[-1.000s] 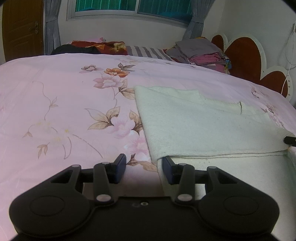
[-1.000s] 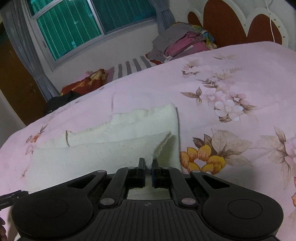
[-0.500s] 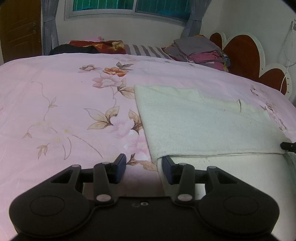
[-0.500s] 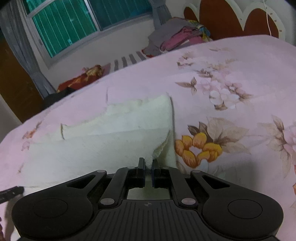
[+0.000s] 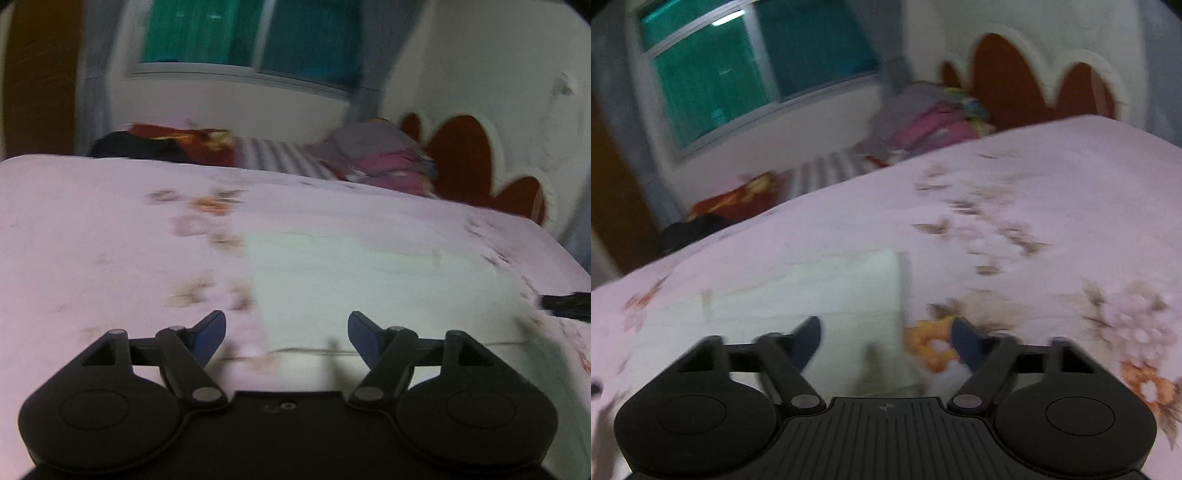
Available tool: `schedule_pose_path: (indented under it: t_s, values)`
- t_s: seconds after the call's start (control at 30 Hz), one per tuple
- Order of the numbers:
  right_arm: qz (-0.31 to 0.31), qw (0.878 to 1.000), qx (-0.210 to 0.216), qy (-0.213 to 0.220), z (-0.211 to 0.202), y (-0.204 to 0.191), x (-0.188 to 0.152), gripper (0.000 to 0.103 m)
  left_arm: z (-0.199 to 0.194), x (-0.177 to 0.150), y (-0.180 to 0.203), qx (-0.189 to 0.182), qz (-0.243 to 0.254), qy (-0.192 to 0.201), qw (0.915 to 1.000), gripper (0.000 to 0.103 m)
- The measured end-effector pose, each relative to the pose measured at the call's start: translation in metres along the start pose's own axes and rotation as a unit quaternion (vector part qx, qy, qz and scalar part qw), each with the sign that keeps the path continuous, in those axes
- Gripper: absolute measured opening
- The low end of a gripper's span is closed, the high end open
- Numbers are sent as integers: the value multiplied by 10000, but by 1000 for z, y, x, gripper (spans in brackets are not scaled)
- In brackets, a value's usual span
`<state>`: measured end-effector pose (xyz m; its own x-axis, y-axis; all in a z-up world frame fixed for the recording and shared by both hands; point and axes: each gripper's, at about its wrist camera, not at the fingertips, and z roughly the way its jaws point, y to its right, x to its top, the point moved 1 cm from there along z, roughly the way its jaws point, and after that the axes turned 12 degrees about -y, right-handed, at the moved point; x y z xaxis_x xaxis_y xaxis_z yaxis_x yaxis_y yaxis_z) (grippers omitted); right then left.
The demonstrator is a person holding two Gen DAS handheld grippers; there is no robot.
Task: Fold small clothes
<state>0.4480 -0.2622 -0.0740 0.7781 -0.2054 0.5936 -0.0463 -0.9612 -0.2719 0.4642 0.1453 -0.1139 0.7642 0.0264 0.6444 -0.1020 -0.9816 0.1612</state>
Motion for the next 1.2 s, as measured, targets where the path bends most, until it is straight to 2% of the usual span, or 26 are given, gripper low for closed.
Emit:
schedule_pose_path:
  t_s: [0.03,0.1,0.17,0.2,0.33,0.43,0.7,0.77,0.8,0.83,0.9,1.0,1.07,1.2]
  values:
    - [-210,9997,63,-118,3,-11,-2,41,7,4,13,32,141,-72,9999,69]
    - [-502,9979,238,-344,15,-35,-7,41,24,10,43,-53,440,-117,9989,70]
    - [-678,9957,415,-483,26,-58,-14,41,35,10,67,-234,695,1,9973,80]
    - [-778,9943,488,-546,32,-69,-17,41,40,10,76,-162,768,-19,9969,86]
    - [-1082,9887,665,-794,51,-96,-31,41,64,9,93,112,843,-345,9958,80]
    - [-1166,9878,631,-813,55,-95,-36,41,72,5,85,210,753,-553,9954,76]
    - [-721,9948,175,-704,47,-44,-22,41,60,-4,56,370,635,-533,9959,76]
    - [-565,9959,71,-702,43,-30,-21,41,58,-7,47,276,542,-527,9968,76]
    - [-509,9961,60,-720,43,-23,-20,41,58,-8,46,242,584,-528,9966,77]
    - [-491,9960,98,-738,43,-21,-19,41,58,-8,49,243,725,-568,9955,82]
    - [-533,9957,110,-743,40,-22,-16,41,60,-6,56,103,1008,-681,9925,85]
    - [-416,9976,244,-496,31,-28,-7,41,55,6,59,-225,1022,-513,9932,83]
    - [-468,9973,324,-463,34,-35,1,41,59,21,63,-169,1076,-348,9934,82]
    - [-695,9945,496,-611,60,-61,17,41,83,54,78,-300,1041,-370,9934,81]
